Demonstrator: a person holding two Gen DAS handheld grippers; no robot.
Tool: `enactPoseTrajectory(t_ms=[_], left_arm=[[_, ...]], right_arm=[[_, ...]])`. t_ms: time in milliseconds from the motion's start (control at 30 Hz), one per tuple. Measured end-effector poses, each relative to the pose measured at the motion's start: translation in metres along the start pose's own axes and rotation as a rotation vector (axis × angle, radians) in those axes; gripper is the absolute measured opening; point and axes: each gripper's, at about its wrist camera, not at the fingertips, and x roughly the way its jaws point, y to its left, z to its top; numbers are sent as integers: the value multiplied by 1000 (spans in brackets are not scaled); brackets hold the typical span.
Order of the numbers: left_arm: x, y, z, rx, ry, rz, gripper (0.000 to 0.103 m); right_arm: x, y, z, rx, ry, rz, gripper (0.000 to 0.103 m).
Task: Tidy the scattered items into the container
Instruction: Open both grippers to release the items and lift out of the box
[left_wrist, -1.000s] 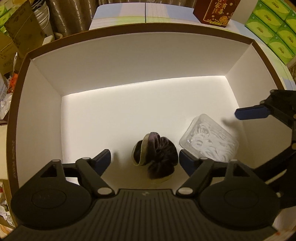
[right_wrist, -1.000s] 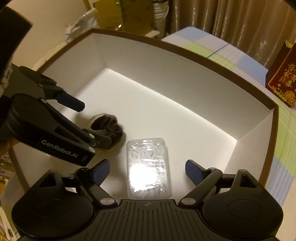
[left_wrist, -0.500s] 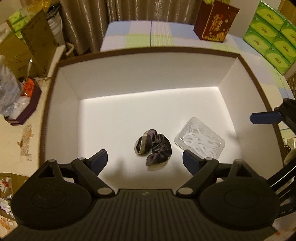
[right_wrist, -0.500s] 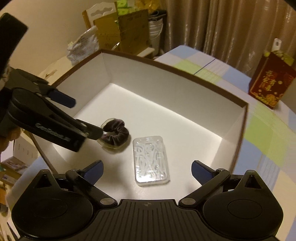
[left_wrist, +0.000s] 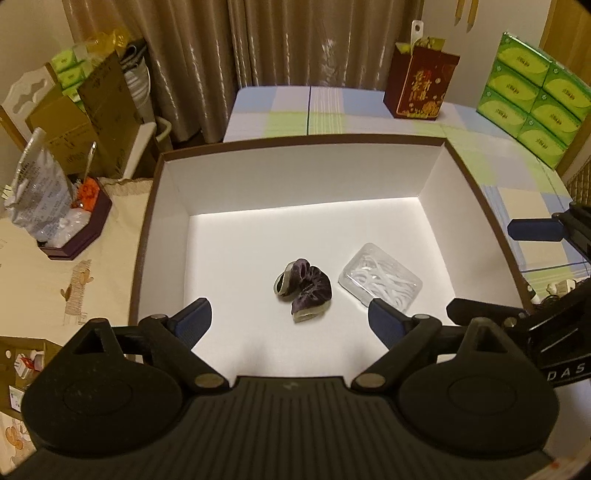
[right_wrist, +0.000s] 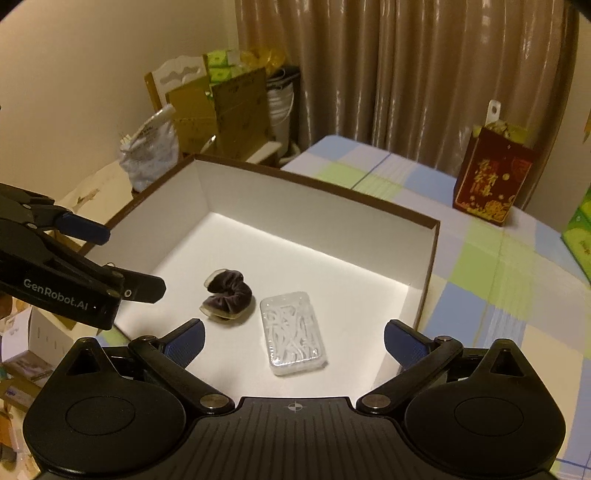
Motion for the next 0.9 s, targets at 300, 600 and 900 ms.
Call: enactPoseTrajectory(t_ms=[300,600,900], left_arm=[[-27,-9,-24,-9,-24,8,93],[-51,-19,-46,-20,-48,21,93],[-69,-31,-71,-19,-58,35,95]], right_arm=[[-25,9,-22,-15,-28,1,101],[-51,14,-44,-19,-41,-2,101],[-73,18,-71,0,-33,2,101]])
